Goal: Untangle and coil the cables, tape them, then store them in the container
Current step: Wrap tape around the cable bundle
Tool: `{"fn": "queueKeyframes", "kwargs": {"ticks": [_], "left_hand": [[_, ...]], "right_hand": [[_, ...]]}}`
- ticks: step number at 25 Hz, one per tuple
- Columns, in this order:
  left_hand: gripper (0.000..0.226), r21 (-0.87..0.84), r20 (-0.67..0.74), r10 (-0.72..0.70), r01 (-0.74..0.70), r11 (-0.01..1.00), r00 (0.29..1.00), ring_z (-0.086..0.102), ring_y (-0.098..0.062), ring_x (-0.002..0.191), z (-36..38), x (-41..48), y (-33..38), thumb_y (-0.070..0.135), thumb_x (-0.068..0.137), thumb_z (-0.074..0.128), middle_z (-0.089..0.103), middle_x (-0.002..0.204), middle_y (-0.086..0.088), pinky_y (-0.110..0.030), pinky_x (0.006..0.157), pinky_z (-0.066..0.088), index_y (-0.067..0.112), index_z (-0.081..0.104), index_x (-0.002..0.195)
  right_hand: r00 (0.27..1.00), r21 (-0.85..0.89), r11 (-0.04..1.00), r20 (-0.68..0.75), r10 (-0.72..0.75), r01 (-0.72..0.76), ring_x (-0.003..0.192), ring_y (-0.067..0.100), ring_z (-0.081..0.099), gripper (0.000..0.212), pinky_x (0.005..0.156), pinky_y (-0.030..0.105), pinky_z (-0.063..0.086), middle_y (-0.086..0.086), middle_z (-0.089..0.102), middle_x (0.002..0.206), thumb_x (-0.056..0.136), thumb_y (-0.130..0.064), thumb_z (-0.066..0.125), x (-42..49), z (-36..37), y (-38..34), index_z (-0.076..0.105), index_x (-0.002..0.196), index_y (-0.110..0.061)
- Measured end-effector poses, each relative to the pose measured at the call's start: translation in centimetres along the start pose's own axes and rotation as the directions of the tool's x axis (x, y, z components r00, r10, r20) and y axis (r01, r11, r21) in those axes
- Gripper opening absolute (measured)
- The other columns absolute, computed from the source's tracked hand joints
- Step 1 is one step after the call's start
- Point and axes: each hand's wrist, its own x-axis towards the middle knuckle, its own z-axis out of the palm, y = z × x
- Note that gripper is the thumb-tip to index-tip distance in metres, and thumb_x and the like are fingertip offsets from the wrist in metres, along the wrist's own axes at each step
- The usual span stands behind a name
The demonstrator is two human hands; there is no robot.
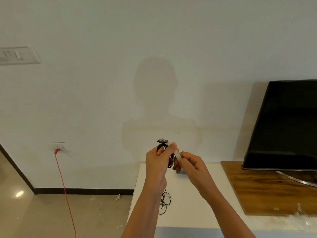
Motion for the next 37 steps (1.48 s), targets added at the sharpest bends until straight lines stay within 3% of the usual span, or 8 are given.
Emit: {"fn": "queueKeyframes", "kwargs": {"ticks": [6, 11, 14, 17, 20, 26, 32, 37], "left_hand": [[0.011, -0.149, -0.078, -0.141, 0.128, 0.980, 0.987, 0.060, -0.019, 0.066, -0.3, 0.4, 1.0, 0.018, 0.082, 0.070, 0.073, 0.073, -0.006, -0.030, 0.063, 0.046, 0.007, 0.069, 0.082], [0.027, -0.010, 0.004, -0.089, 0.089, 0.996, 0.996, 0.050, -0.015, 0.060, -0.9, 0.4, 0.7, 0.031, 0.088, 0.065, 0.073, 0.078, -0.003, -0.026, 0.062, 0.041, 0.005, 0.074, 0.088], [0.042, 0.108, 0.076, -0.006, -0.002, 0.994, 0.997, 0.043, -0.015, 0.058, -1.3, 0.1, 0.1, 0.032, 0.083, 0.070, 0.056, 0.072, -0.015, -0.022, 0.054, 0.039, -0.010, 0.066, 0.086], [0.028, 0.027, 0.042, -0.019, 0.017, 0.999, 0.999, 0.046, -0.019, 0.062, -1.3, 0.0, 0.7, 0.024, 0.083, 0.071, 0.062, 0.075, -0.016, -0.027, 0.058, 0.040, -0.004, 0.068, 0.085], [0.013, -0.025, -0.002, -0.080, 0.080, 0.996, 0.997, 0.054, -0.019, 0.067, -1.0, 0.0, 1.4, 0.022, 0.084, 0.069, 0.073, 0.079, -0.008, -0.030, 0.064, 0.043, 0.009, 0.070, 0.081], [0.023, -0.123, -0.011, -0.255, 0.251, 0.960, 0.967, 0.050, -0.008, 0.037, -1.0, 0.3, 2.0, 0.020, 0.088, 0.064, 0.055, 0.038, 0.005, -0.023, 0.054, 0.045, 0.000, 0.068, 0.100], [0.023, -0.342, 0.092, -0.380, 0.388, 0.856, 0.920, 0.034, -0.008, 0.026, -1.3, 0.8, 1.7, 0.020, 0.093, 0.058, 0.035, 0.032, 0.004, -0.023, 0.057, 0.039, 0.000, 0.064, 0.084], [0.036, 0.023, 0.063, -0.126, 0.125, 0.992, 0.990, 0.039, -0.011, 0.048, -1.6, 0.4, -0.2, 0.040, 0.087, 0.064, 0.065, 0.072, -0.005, -0.026, 0.059, 0.039, 0.006, 0.074, 0.089]], "right_hand": [[1.000, -0.073, 0.997, 0.001, 0.027, -0.027, 0.083, 0.022, 0.064, 0.026, 0.080, 0.033, 0.050, 0.003, 0.070, 0.076, 0.081, -0.019, 0.043, -0.5, 0.3, 1.2, 0.067, 0.076, -0.010], [0.998, 0.013, 0.999, -0.044, 0.033, -0.033, 0.067, 0.013, 0.062, 0.024, 0.070, 0.023, 0.051, 0.004, 0.065, 0.066, 0.092, -0.002, 0.048, -0.4, 0.3, 0.9, 0.066, 0.075, -0.002], [0.997, 0.062, 0.995, -0.028, 0.074, -0.072, 0.061, 0.013, 0.054, 0.027, 0.063, 0.027, 0.046, 0.002, 0.060, 0.060, 0.093, -0.008, 0.048, 0.0, 0.1, 0.0, 0.064, 0.073, -0.002], [0.998, 0.029, 0.998, 0.017, 0.056, -0.056, 0.064, 0.009, 0.058, 0.029, 0.066, 0.019, 0.050, 0.002, 0.064, 0.064, 0.093, -0.005, 0.045, -0.1, 0.2, -0.4, 0.065, 0.073, -0.005], [1.000, -0.010, 1.000, -0.007, 0.013, -0.013, 0.072, 0.005, 0.063, 0.029, 0.071, 0.011, 0.048, 0.002, 0.070, 0.069, 0.082, -0.016, 0.044, -0.6, 0.4, 0.0, 0.067, 0.071, -0.003], [0.999, 0.001, 0.999, 0.029, -0.035, 0.035, 0.086, 0.015, 0.065, 0.030, 0.082, 0.021, 0.051, 0.004, 0.072, 0.082, 0.080, -0.032, 0.048, -0.9, -0.1, 1.9, 0.070, 0.078, -0.011], [0.999, -0.010, 0.999, 0.019, -0.039, 0.039, 0.087, 0.019, 0.065, 0.030, 0.085, 0.030, 0.051, 0.003, 0.071, 0.081, 0.075, -0.034, 0.047, -0.8, -0.4, 2.8, 0.071, 0.075, -0.017], [1.000, 0.020, 1.000, 0.005, 0.007, -0.007, 0.063, 0.013, 0.056, 0.023, 0.064, 0.025, 0.048, 0.000, 0.060, 0.060, 0.079, -0.018, 0.046, -0.1, -0.5, 1.1, 0.067, 0.073, -0.010]]}}
